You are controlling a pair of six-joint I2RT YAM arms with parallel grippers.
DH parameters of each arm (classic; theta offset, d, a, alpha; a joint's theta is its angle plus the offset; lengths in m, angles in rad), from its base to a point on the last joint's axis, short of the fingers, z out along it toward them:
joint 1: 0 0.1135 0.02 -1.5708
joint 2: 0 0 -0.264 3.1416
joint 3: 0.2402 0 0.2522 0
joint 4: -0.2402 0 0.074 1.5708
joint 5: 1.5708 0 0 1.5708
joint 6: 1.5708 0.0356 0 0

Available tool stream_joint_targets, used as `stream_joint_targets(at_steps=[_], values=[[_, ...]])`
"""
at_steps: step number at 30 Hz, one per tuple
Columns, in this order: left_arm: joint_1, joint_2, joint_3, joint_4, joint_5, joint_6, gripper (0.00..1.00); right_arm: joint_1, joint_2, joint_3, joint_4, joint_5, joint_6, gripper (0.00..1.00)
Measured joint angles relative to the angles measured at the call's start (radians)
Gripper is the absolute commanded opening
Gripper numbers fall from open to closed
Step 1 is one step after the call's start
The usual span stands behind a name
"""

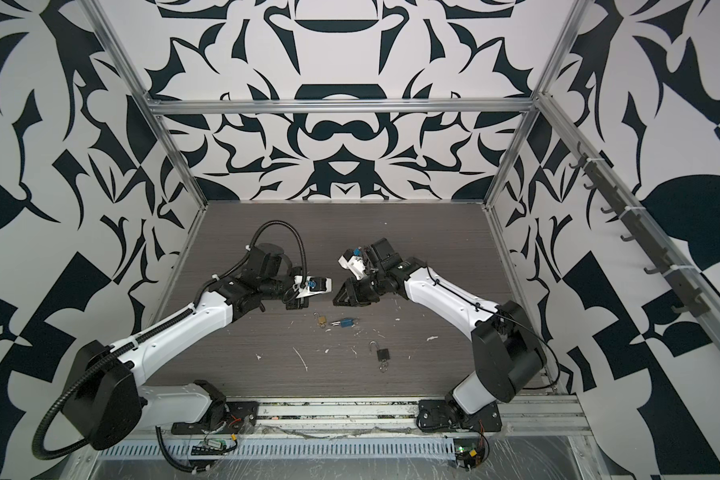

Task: Lock with the key

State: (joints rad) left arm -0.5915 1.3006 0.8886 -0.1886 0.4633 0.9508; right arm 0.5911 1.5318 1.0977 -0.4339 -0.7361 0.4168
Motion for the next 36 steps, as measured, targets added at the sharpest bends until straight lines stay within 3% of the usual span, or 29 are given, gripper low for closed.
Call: stream_joint_targets(at_steps=[4,8,13,17,22,24,29,36], values=[[0.000,0.000,-0.003,0.005,-0.019,-0.008,0.00,-0.029,-0.032,0.001,-0.022,0.004,-0.006,0.29],[0.000,-0.026,-0.056,0.092,-0.074,-0.078,0.02,-0.055,-0.050,0.014,-0.047,0.031,-0.030,0.38],[0.000,-0.137,-0.192,0.331,-0.193,-0.231,0.36,-0.046,-0.048,0.027,-0.116,0.099,-0.101,0.50],[0.000,-0.238,-0.272,0.499,-0.321,-0.393,0.58,0.030,-0.028,0.027,-0.169,0.177,-0.176,0.67],[0.001,-0.388,-0.288,0.523,-0.517,-0.641,0.90,0.167,0.040,0.029,-0.218,0.282,-0.282,0.83],[0.003,-0.435,-0.275,0.467,-0.589,-0.751,0.98,0.214,0.085,0.035,-0.237,0.326,-0.315,0.86],[0.014,-0.469,-0.173,0.216,-0.723,-1.004,0.99,0.303,0.217,0.079,-0.279,0.446,-0.372,0.87],[0.019,-0.454,-0.135,-0.002,-0.811,-1.189,0.99,0.364,0.324,0.151,-0.320,0.593,-0.409,0.84]])
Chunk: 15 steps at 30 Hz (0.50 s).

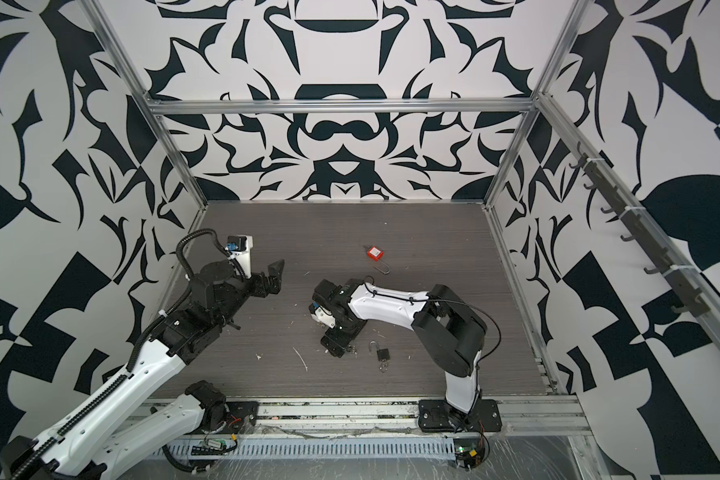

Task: Lock with the key

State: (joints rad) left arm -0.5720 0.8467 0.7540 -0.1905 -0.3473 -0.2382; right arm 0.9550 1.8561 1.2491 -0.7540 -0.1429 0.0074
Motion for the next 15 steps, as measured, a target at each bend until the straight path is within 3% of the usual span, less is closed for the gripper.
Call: stream_joint_targets(at_steps=[9,15], values=[[0.016,-0.036,-0.034,-0.042,-0.047,-0.080,0.99,0.024,0.080,0.076,-0.038,0.085,-0.010,0.70],[0.034,-0.049,-0.045,-0.047,-0.061,-0.098,0.99,0.031,0.111,0.100,-0.062,0.095,0.002,0.51]])
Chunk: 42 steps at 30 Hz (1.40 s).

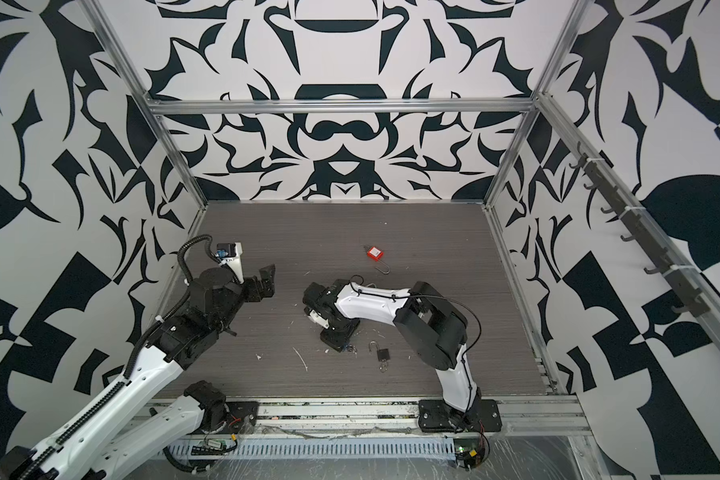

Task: Lock with the key

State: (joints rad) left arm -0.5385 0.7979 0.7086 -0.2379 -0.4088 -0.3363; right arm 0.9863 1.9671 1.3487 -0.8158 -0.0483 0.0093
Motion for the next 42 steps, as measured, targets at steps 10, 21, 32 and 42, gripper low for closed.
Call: stream_joint_targets(at_steps=[10,21,32,42], values=[[0.010,0.029,-0.005,0.018,0.002,-0.005,0.99,-0.018,-0.002,0.013,-0.011,-0.017,0.097,0.35],[0.010,0.116,0.034,0.025,-0.004,-0.003,0.99,-0.255,-0.066,0.224,0.026,-0.062,0.426,0.37],[0.011,0.125,0.065,0.015,-0.018,0.031,0.99,-0.287,0.211,0.463,0.035,-0.010,0.605,0.38],[0.012,0.124,0.066,-0.005,-0.013,0.079,0.99,-0.285,0.312,0.519,0.047,0.038,0.699,0.60]])
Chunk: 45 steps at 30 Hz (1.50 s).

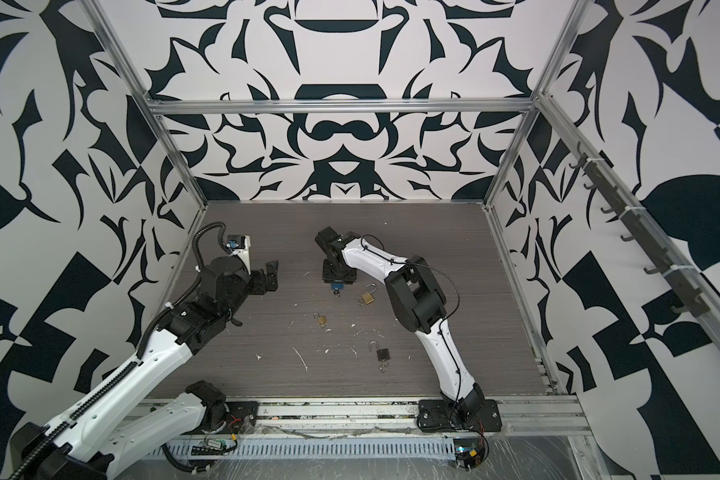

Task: Lock with the key

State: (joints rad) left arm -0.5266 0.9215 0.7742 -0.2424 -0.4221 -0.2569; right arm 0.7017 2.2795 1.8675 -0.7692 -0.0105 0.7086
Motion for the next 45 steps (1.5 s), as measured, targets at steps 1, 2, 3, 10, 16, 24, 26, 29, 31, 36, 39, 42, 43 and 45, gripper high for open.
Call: stream_joint_targets(at_steps=[1,2,3,10,16,24,26,29,31,36,39,42,43,45], values=[[0.000,0.001,0.000,-0.003,0.001,0.002,0.99,0.000,0.001,0.002,0.004,0.000,0.009,0.62],[0.000,0.003,0.003,-0.010,0.003,0.003,0.99,0.000,0.001,0.003,0.007,-0.001,0.012,0.65],[0.000,0.007,0.009,-0.021,0.007,0.004,0.99,0.000,0.001,0.003,0.010,-0.002,0.013,0.67],[0.001,0.078,0.114,-0.108,0.045,-0.029,0.99,-0.031,-0.142,-0.129,0.083,-0.011,0.007,0.74],[-0.003,0.211,0.253,-0.248,0.080,-0.169,0.96,-0.144,-0.518,-0.403,0.214,0.017,-0.068,0.85],[-0.094,0.582,0.517,-0.414,0.155,-0.378,0.94,-0.152,-1.073,-1.035,0.563,0.076,-0.275,0.95],[-0.113,0.685,0.585,-0.445,0.174,-0.404,0.91,-0.148,-1.173,-1.190,0.656,0.055,-0.311,0.94],[-0.135,0.858,0.720,-0.504,0.205,-0.433,0.86,-0.146,-1.267,-1.345,0.770,0.018,-0.356,0.93],[-0.146,0.954,0.800,-0.539,0.222,-0.446,0.80,-0.142,-1.293,-1.386,0.814,-0.003,-0.381,0.92],[-0.172,1.133,0.921,-0.600,0.245,-0.465,0.78,-0.123,-1.303,-1.399,0.906,-0.054,-0.424,0.92],[-0.185,1.198,0.961,-0.619,0.252,-0.473,0.76,-0.117,-1.301,-1.399,0.934,-0.076,-0.437,0.92],[-0.196,1.243,0.991,-0.626,0.259,-0.475,0.76,-0.117,-1.290,-1.399,0.952,-0.087,-0.452,0.92],[-0.199,1.252,0.999,-0.628,0.262,-0.476,0.75,-0.116,-1.287,-1.399,0.955,-0.090,-0.457,0.92],[-0.201,1.277,1.017,-0.630,0.267,-0.477,0.73,-0.117,-1.280,-1.399,0.958,-0.092,-0.467,0.92]])
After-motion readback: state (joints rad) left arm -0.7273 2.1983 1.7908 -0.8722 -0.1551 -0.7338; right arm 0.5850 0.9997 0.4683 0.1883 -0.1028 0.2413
